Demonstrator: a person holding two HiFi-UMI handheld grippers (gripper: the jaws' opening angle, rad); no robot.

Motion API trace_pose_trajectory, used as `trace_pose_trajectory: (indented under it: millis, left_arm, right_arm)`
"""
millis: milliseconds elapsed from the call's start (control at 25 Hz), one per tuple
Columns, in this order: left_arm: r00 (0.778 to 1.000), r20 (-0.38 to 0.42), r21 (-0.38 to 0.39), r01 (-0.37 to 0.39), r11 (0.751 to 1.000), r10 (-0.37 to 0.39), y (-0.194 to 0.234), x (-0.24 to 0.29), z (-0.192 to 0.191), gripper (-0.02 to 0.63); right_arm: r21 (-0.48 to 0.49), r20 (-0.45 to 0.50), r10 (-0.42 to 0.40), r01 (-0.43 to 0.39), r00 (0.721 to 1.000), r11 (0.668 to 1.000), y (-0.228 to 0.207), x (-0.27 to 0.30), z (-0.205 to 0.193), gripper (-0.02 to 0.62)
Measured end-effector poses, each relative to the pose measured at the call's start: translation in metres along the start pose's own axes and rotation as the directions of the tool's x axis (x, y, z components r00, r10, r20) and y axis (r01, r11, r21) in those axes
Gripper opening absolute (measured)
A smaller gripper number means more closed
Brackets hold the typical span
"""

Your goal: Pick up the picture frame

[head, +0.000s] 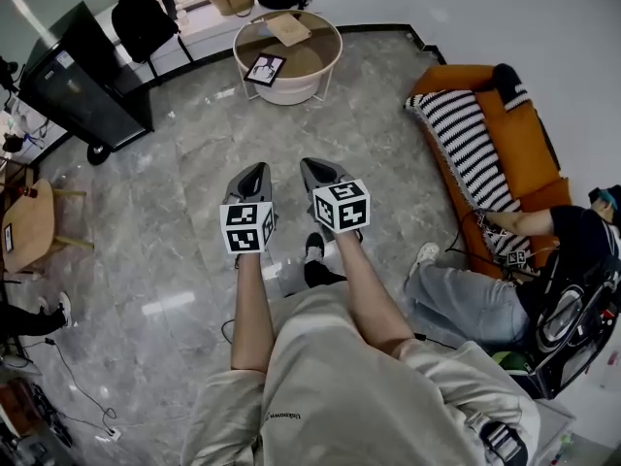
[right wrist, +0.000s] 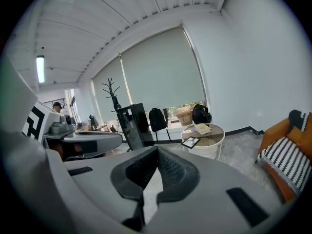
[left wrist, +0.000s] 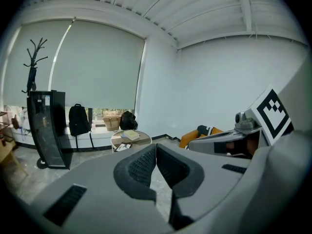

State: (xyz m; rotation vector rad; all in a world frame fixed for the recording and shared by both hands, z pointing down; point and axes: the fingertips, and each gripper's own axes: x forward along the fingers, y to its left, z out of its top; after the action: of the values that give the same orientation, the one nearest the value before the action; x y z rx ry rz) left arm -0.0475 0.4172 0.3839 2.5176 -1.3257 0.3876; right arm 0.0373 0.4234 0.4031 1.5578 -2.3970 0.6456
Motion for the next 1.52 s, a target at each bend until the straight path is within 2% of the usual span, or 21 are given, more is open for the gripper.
trace_pose_trajectory:
  millis: [200,560,920,1120,1520]
  left_arm:
    - [1.000,-0.010,0.008,-0.015,1.000,0.015,0.007,0.036,0.020,0.021]
    - [0.998,-0.017,-0.014,-0.058,0.998,0.058,0.016,0.089,0.033,0.021]
    - [0.997,-0.034,-0.024,-0.068,0.997,0.067,-0.008,0.130,0.025,0.021]
    - [0.997,-0.030,-0.036,-0.076,0.996,0.075,-0.002,0.133,0.029,0.021]
    - [0.999,0.032,-0.049,-0.024,0.998,0.025,-0.002,0.187,0.052,0.020]
  right_arm:
    - [-0.001,-0.011,0.022,-0.022,1.000,1.000,-0.027,0.028,0.024,0.032]
    - [-0.006,-0.030,0.065,-0.065,0.997,0.998,-0.064,0.063,0.045,0.031]
    - [-0.027,-0.056,0.081,-0.083,0.995,0.996,-0.103,0.066,0.045,0.031]
    - [-0.012,-0.068,0.079,-0.080,0.995,0.997,-0.111,0.069,0.044,0.032]
    - [-0.010,-0.047,0.045,-0.046,0.998,0.999,-0.143,0.092,0.058,0.032]
